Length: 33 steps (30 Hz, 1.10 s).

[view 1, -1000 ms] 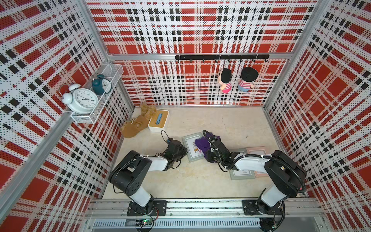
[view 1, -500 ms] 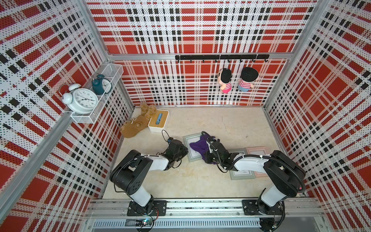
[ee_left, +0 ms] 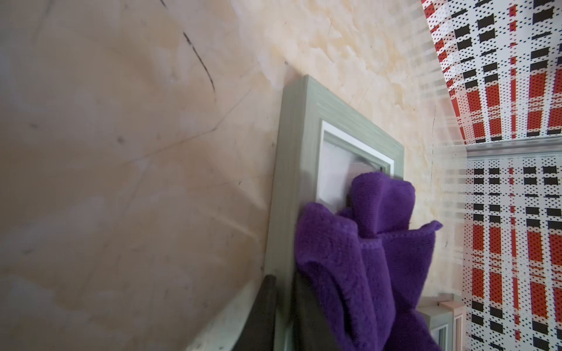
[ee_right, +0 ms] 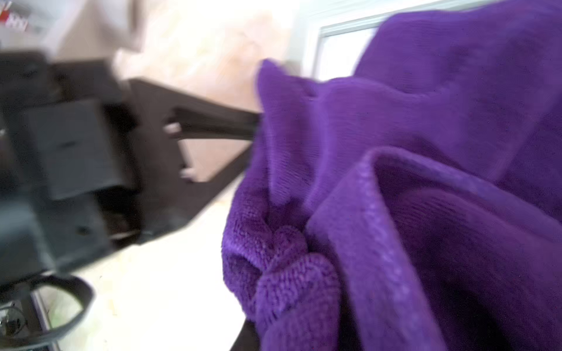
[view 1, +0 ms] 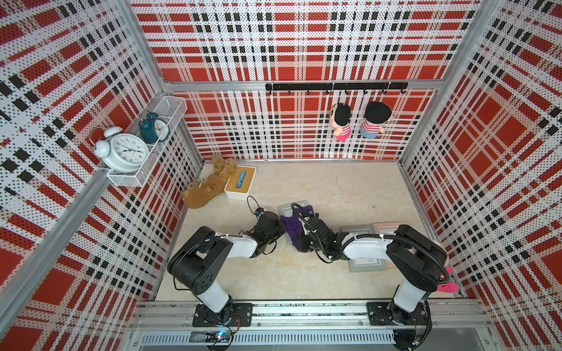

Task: Wipe the picture frame with a cloth
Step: Wipe the dirt from the picture frame.

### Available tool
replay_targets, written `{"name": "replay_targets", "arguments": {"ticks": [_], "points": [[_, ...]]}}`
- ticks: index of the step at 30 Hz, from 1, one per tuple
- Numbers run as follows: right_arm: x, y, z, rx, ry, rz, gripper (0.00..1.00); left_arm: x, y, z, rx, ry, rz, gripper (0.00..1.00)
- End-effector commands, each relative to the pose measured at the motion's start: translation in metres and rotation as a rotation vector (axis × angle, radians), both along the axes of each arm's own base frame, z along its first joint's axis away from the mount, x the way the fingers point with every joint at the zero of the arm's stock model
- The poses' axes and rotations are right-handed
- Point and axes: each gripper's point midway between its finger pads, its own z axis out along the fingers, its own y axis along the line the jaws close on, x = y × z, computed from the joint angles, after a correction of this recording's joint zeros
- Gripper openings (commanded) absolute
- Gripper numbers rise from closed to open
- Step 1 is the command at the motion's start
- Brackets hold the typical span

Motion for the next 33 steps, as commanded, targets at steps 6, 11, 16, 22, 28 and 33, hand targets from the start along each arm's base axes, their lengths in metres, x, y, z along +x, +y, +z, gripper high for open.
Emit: {"name": "replay_targets", "arguments": {"ticks": [6, 11, 16, 22, 28, 33], "points": [[0.002, -0.041, -0.010, -0.145, 0.024, -0.032, 0.00, -0.084, 0.052, -0.088, 0.252, 0.377, -0.014, 0.16], [-0.026, 0.031, -0.009, -0.058, 0.063, 0.087, 0.00, -0.084, 0.051, -0.087, 0.244, 0.372, -0.008, 0.16], [-0.020, -0.014, -0.034, -0.132, 0.110, -0.005, 0.00, -0.084, 0.050, -0.087, 0.246, 0.370, -0.013, 0.16], [0.001, -0.088, -0.040, -0.231, 0.095, -0.120, 0.00, -0.084, 0.050, -0.089, 0.247, 0.371, -0.021, 0.16], [-0.022, -0.006, -0.033, -0.159, 0.097, 0.025, 0.00, -0.084, 0.049, -0.091, 0.248, 0.376, -0.024, 0.16], [-0.027, -0.006, -0.037, -0.102, 0.118, -0.003, 0.00, -0.085, 0.050, -0.089, 0.247, 0.376, -0.022, 0.16]]}}
